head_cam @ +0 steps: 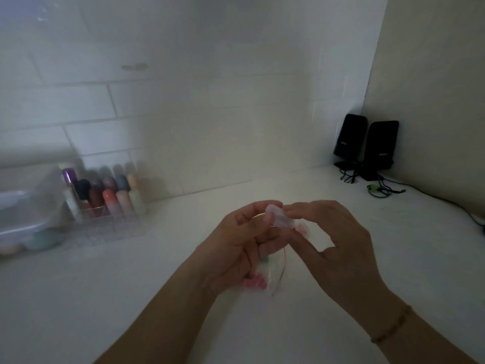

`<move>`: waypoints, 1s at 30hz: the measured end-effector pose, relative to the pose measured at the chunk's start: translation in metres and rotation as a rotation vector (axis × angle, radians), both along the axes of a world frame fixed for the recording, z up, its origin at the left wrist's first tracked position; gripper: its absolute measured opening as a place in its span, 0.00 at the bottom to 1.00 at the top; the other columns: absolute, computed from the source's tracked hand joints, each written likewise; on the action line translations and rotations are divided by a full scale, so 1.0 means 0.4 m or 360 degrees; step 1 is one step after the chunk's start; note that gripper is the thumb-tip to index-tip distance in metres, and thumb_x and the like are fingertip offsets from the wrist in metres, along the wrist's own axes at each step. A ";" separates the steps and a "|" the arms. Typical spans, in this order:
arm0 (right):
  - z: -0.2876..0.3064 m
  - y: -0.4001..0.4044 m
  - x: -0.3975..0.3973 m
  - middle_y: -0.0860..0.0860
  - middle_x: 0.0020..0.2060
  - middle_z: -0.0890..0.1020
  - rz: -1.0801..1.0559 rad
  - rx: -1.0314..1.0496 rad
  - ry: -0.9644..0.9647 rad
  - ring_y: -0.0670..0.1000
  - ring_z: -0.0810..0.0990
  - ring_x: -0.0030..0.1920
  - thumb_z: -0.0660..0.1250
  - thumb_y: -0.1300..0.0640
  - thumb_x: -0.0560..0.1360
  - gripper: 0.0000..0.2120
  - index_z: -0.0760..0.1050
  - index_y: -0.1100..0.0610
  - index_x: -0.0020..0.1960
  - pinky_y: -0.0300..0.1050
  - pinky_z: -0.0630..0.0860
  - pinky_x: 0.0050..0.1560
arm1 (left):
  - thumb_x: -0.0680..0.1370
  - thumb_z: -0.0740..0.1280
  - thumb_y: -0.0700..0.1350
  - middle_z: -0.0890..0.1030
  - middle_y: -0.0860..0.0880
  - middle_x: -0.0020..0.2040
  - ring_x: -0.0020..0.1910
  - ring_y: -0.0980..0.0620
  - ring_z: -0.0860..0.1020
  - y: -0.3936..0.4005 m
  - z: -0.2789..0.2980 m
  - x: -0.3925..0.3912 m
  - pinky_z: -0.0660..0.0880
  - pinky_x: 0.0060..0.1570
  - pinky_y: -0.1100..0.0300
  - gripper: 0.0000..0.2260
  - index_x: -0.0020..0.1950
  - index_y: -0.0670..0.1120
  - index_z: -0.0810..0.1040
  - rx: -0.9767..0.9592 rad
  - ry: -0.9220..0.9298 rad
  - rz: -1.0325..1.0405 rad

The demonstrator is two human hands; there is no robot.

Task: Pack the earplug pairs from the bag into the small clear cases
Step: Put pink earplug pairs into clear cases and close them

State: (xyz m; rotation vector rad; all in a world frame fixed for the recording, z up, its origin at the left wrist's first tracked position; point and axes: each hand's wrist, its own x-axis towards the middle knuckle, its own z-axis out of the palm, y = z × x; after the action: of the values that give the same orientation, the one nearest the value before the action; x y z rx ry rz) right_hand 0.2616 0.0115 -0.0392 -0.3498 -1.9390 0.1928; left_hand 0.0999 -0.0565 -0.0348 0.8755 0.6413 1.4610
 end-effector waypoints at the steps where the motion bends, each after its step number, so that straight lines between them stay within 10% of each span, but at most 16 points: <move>1: -0.003 -0.003 0.000 0.45 0.49 0.83 0.0034 0.0005 0.0025 0.48 0.80 0.50 0.69 0.53 0.74 0.09 0.80 0.56 0.51 0.41 0.76 0.52 | 0.68 0.78 0.50 0.82 0.39 0.53 0.50 0.46 0.83 -0.004 0.000 -0.001 0.79 0.54 0.56 0.25 0.60 0.37 0.79 0.0002 -0.0003 -0.0065; 9: -0.005 -0.013 -0.001 0.48 0.48 0.83 -0.0122 0.0307 -0.0032 0.53 0.80 0.47 0.73 0.56 0.73 0.10 0.82 0.60 0.51 0.45 0.75 0.52 | 0.66 0.79 0.48 0.83 0.38 0.50 0.51 0.43 0.83 -0.008 -0.008 0.018 0.81 0.48 0.56 0.26 0.58 0.37 0.79 0.0010 0.0122 0.0065; 17: -0.017 -0.054 0.013 0.41 0.57 0.80 0.0267 -0.0280 0.0189 0.47 0.77 0.63 0.66 0.56 0.75 0.09 0.78 0.49 0.55 0.37 0.74 0.59 | 0.76 0.64 0.54 0.82 0.38 0.55 0.54 0.42 0.82 -0.012 -0.012 0.049 0.79 0.54 0.52 0.22 0.58 0.37 0.80 -0.0038 0.0010 -0.0164; 23: -0.011 -0.039 0.014 0.49 0.48 0.83 0.0004 0.0130 0.0142 0.49 0.80 0.50 0.70 0.58 0.74 0.08 0.81 0.60 0.51 0.43 0.76 0.53 | 0.75 0.63 0.47 0.84 0.41 0.43 0.42 0.46 0.84 0.004 -0.019 0.054 0.82 0.43 0.56 0.12 0.49 0.39 0.78 -0.0022 0.0019 0.0254; 30: -0.014 -0.025 0.024 0.48 0.51 0.84 0.0050 0.0122 0.0197 0.50 0.82 0.54 0.70 0.61 0.74 0.07 0.82 0.58 0.51 0.50 0.78 0.54 | 0.73 0.67 0.59 0.83 0.37 0.51 0.50 0.43 0.83 -0.002 -0.018 0.045 0.79 0.55 0.51 0.28 0.60 0.36 0.79 -0.0169 -0.0014 -0.0068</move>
State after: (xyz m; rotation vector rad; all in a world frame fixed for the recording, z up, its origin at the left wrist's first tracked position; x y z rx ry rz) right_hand 0.2713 0.0016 -0.0446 -0.2511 -1.8248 0.1563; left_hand 0.1179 -0.0574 -0.0420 0.7952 0.6838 1.3792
